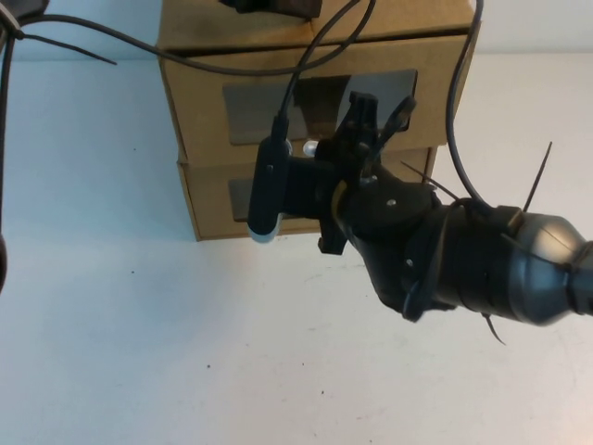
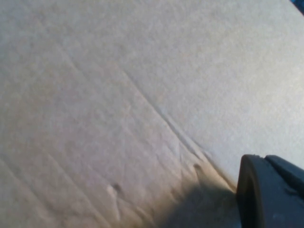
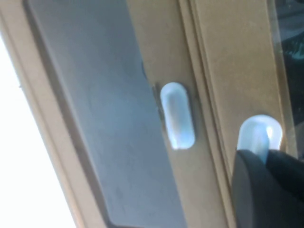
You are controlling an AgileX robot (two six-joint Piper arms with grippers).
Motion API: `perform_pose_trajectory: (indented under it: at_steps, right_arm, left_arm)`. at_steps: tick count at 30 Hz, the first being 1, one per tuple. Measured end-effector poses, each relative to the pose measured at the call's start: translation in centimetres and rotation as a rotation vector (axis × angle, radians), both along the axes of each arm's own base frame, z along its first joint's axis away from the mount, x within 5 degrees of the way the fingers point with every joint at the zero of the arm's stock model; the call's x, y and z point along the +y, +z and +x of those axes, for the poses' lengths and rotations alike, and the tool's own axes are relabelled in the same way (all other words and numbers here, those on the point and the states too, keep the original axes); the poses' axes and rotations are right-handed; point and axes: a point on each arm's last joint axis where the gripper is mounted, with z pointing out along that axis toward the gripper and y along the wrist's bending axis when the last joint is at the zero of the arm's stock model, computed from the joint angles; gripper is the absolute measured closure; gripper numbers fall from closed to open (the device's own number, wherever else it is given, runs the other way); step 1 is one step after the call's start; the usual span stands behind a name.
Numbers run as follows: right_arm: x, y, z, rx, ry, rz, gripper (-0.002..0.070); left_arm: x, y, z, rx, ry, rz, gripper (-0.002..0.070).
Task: Open the shoe box
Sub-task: 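Pull the top drawer of the cardboard box fully open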
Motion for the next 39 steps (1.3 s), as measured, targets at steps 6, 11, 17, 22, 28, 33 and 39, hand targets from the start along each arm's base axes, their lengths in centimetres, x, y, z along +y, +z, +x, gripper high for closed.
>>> perform_pose_trajectory:
  at_steps: [6,11,17,22,28,33,39]
  right_arm:
    - [-0.9,0.3,-1.8,0.024,0.009,0.009,0.0672]
    - [-0.8,0.3,-3.5,0.04,0.004,0.012,0.0672]
    - [0.1,0.3,-5.9,0.05,-0.037,-0.009,0.0672]
    - [0.9,0.5,-8.2,0.053,-0.067,-0.04,0.0672]
    - [1.0,1.4,-10.8,0.093,-0.081,-0.038,0.0672]
    - [0.7,2.5,-13.0,0.144,-0.089,-0.014,0.0672]
    - [0.4,3.0,-14.7,0.205,-0.092,-0.011,0.0672]
  left_arm:
    - [-0.1,0.0,0.0,0.0,-0.003,-0.005,0.068]
    - [-0.1,0.0,0.0,-0.001,-0.003,-0.005,0.068]
    - [-0.1,0.0,0.0,-0.003,0.0,-0.002,0.068]
    - [-0.1,0.0,0.0,-0.005,0.001,0.001,0.068]
    - [-0.1,0.0,0.0,-0.005,0.001,0.002,0.068]
    - [-0.1,0.0,0.0,-0.005,0.001,0.002,0.068]
    - [-0.1,0.0,0.0,-0.006,0.002,0.001,0.068]
